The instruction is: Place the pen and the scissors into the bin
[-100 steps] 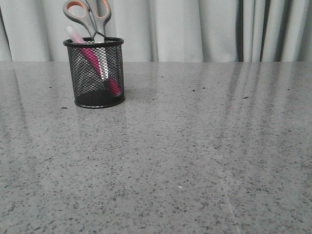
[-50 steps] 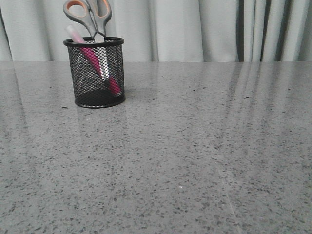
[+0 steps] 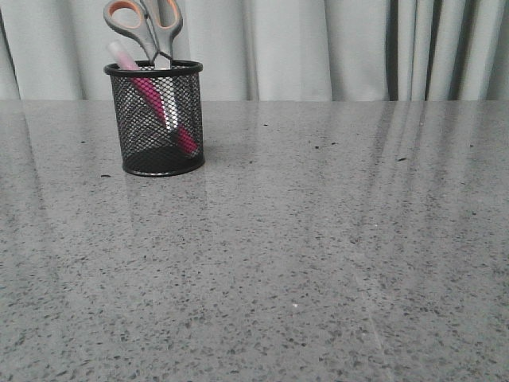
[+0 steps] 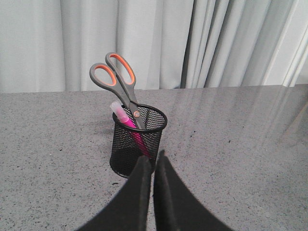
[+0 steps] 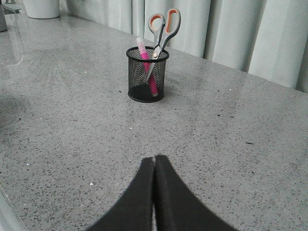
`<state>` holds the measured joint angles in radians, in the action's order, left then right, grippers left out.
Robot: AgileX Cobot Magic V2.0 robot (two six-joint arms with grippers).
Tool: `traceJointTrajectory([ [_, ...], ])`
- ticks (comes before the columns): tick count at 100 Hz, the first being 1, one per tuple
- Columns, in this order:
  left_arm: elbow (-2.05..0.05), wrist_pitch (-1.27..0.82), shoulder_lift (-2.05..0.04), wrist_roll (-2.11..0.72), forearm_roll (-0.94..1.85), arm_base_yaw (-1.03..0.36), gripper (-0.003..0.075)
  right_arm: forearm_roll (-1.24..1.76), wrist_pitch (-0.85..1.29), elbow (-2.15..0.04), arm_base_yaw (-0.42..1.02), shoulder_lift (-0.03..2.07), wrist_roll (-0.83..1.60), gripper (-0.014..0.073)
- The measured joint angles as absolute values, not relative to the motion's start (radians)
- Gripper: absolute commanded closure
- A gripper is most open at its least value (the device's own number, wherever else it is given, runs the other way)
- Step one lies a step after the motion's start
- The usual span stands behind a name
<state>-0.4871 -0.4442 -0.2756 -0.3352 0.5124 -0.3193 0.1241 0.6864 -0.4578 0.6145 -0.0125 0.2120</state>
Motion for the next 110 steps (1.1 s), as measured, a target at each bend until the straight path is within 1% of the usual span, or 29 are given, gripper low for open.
traceJointTrajectory([
  [10, -0.472, -0.426, -0.26, -0.349, 0.5, -0.311, 0.074, 0.124, 0.686, -0.458, 0.615, -0.013, 0.212, 0.0659],
  [21, -0.384, -0.325, -0.198, -0.361, 0.448, -0.265, 0.074, 0.124, 0.686, -0.458, 0.615, -0.013, 0.212, 0.0659],
  [32, -0.233, -0.217, -0.111, -0.357, 0.413, -0.175, 0.074, 0.124, 0.686, -0.458, 0.615, -0.013, 0.212, 0.0659],
  [42, -0.11, -0.21, -0.04, -0.298, 0.353, -0.092, 0.074, 0.124, 0.686, -0.458, 0.615, -0.013, 0.211, 0.0659],
  [54, -0.033, -0.22, 0.004, -0.198, 0.269, -0.018, 0.074, 0.124, 0.686, -0.458, 0.615, -0.013, 0.211, 0.0659],
  [73, 0.005, -0.247, 0.004, -0.158, 0.209, -0.001, 0.074, 0.124, 0.686, -0.458, 0.615, -0.013, 0.211, 0.0659],
  [86, 0.005, -0.33, 0.004, -0.149, 0.199, 0.002, 0.074, 0.124, 0.686, -0.458, 0.615, -0.013, 0.211, 0.0659],
  [110, 0.005, -0.336, 0.004, -0.114, 0.199, 0.002, 0.074, 0.124, 0.686, -0.458, 0.615, -0.013, 0.211, 0.0659],
])
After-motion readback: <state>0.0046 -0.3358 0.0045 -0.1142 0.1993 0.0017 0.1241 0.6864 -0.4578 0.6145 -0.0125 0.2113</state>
